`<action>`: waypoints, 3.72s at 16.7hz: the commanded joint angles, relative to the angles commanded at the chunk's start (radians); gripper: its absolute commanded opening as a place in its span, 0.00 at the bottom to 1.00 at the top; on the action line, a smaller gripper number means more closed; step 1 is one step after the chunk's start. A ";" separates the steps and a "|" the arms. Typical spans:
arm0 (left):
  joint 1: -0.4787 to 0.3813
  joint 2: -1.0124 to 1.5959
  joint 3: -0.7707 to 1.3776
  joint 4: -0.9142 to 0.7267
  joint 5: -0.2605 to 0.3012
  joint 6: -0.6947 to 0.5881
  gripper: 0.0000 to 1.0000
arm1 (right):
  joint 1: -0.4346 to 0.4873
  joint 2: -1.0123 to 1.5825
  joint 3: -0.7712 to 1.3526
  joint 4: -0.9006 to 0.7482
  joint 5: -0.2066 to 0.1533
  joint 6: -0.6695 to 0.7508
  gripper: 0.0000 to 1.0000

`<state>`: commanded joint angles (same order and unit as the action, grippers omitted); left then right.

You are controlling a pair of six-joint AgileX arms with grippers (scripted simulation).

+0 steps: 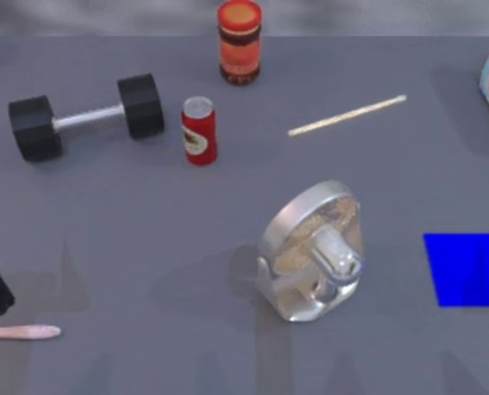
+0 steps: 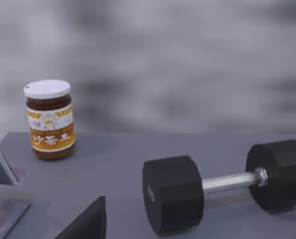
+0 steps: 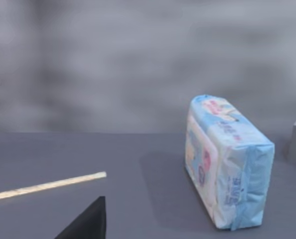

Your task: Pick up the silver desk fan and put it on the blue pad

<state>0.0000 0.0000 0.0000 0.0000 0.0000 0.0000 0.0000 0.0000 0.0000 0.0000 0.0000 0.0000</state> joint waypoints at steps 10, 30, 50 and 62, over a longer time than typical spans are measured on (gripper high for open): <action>0.000 0.000 0.000 0.000 0.000 0.000 1.00 | 0.059 0.351 0.213 -0.301 0.087 0.217 1.00; 0.000 0.000 0.000 0.000 0.000 0.000 1.00 | 0.586 1.924 1.993 -1.361 0.031 1.529 1.00; 0.000 0.000 0.000 0.000 0.000 0.000 1.00 | 0.682 2.132 1.885 -1.324 0.001 1.639 1.00; 0.000 0.000 0.000 0.000 0.000 0.000 1.00 | 0.682 2.132 1.882 -1.321 0.001 1.639 0.40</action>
<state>0.0000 0.0000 0.0000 0.0000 0.0000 0.0000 0.6821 2.1321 1.8823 -1.3212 0.0015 1.6389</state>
